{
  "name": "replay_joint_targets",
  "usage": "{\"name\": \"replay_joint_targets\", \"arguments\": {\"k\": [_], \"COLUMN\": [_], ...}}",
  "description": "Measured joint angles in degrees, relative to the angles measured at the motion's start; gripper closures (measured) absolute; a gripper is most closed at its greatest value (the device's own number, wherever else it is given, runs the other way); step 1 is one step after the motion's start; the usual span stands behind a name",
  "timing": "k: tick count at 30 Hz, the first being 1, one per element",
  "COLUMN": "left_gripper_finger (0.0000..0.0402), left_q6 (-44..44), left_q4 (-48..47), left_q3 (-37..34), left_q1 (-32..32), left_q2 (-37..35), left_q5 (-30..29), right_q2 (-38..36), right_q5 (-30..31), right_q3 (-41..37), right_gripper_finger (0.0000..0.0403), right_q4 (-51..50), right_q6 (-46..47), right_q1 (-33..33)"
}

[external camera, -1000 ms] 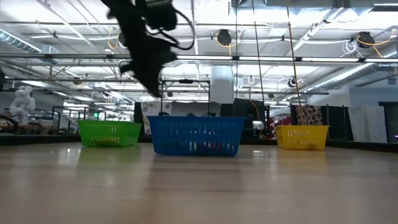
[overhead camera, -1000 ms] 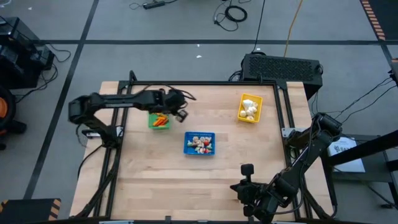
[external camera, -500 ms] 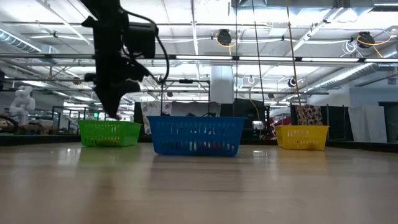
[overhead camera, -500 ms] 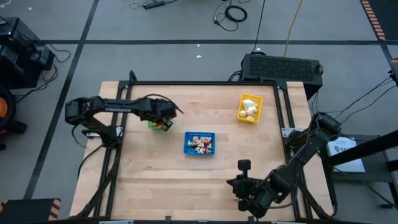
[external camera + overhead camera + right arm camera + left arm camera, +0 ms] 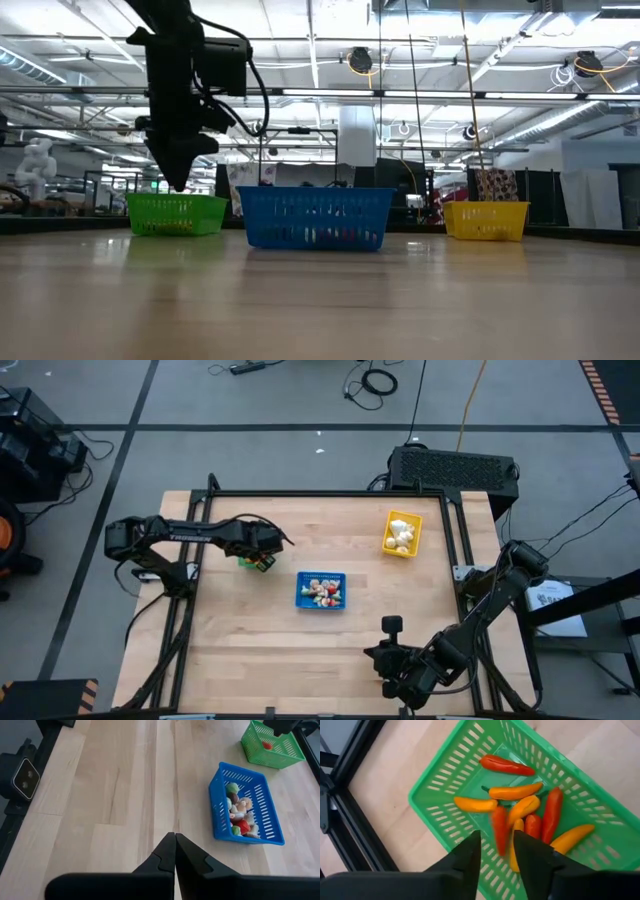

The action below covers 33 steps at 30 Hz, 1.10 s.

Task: Sort produce into baskets
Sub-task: Put the chili pepper into the green bin, then return to Home Position

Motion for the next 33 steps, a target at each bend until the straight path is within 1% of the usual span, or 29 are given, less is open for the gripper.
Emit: {"name": "replay_joint_targets", "arguments": {"k": [5, 10, 14, 18, 20, 23, 27, 30, 33], "left_gripper_finger": [0.0247, 0.0242, 0.0242, 0.0242, 0.0242, 0.0242, 0.0242, 0.0242, 0.0242], "left_q6": [0.1, 0.8, 3.5, 8.3, 11.0, 14.0, 18.5, 20.0, 20.9], "left_q4": [0.0, 0.2, 2.3, 5.0, 7.5, 12.0, 21.1, 27.9, 34.5], "left_q3": [0.0, 0.0, 0.0, 0.0, 0.0, -0.6, -3.3, -6.8, -11.3], "left_q1": [0.0, -0.2, -1.3, -3.0, -4.5, -6.9, -10.0, -11.9, -13.3], "left_q2": [0.0, -1.1, -5.6, -12.4, -15.5, -19.6, -24.3, -27.3, -30.3], "left_q5": [-1.6, -2.2, -2.2, 1.3, 2.9, 4.7, 8.5, 12.3, 15.9], "right_q2": [0.0, 0.0, -0.2, -2.5, -4.5, -8.4, -16.3, -25.3, -36.1], "right_q5": [0.0, 0.0, -0.3, -2.9, -3.3, -4.0, -7.7, -10.5, -13.3], "right_q3": [0.0, 0.0, 0.0, 0.0, 0.0, 0.0, -2.9, -9.0, -18.1], "right_gripper_finger": [0.0403, 0.0403, 0.0403, 0.0403, 0.0403, 0.0403, 0.0403, 0.0403, 0.0403], "right_q4": [0.0, -0.1, -1.4, -4.4, -5.3, -5.4, -4.7, -1.0, 6.5], "right_q6": [0.2, 0.2, -1.1, -3.1, -4.8, -8.7, -13.7, -14.6, -14.9], "right_q1": [0.0, 0.0, -1.3, -4.3, -6.1, -9.0, -12.2, -14.6, -17.1]}}
